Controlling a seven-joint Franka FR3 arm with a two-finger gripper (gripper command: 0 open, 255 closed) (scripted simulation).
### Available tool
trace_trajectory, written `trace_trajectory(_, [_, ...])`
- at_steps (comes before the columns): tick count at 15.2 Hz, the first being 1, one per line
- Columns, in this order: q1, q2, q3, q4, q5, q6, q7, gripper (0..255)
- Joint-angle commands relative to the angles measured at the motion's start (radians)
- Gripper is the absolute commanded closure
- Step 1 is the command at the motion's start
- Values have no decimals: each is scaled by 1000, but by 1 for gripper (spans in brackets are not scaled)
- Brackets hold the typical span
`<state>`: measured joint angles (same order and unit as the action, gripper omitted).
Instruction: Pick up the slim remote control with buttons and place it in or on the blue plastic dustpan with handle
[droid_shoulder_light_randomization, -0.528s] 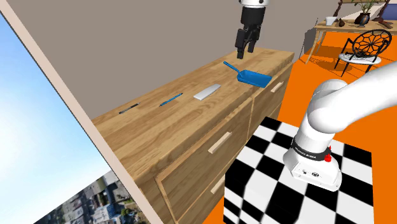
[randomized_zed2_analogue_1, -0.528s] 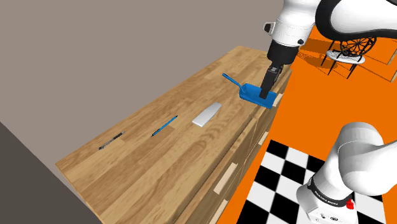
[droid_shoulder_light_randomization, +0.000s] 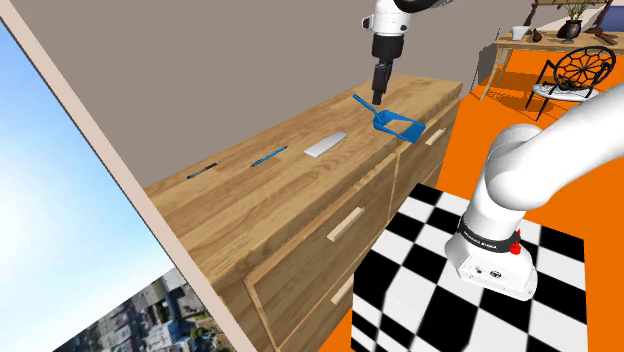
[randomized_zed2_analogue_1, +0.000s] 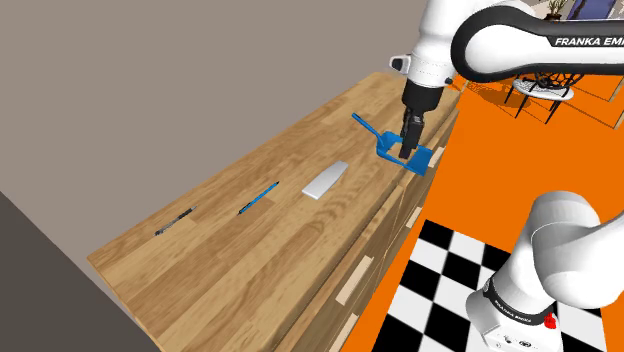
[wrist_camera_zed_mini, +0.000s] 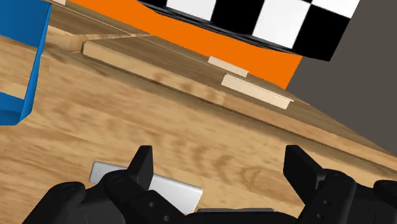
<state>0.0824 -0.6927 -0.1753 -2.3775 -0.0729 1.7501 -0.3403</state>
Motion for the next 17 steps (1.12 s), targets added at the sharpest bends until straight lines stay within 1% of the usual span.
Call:
trace_trajectory(1, [24,52,-48,6,-21,44,-122,0])
trace_trajectory(5, [74,179,-141,30,-45,141,-355,0])
trace_trajectory(9, [129,329,-224,80,-36,231,-591,0])
trace_trajectory(13, [179,495,-287,152,10,307,-834,0])
trace_trajectory(17, [210,669,-318,241,86,366,-1078,0])
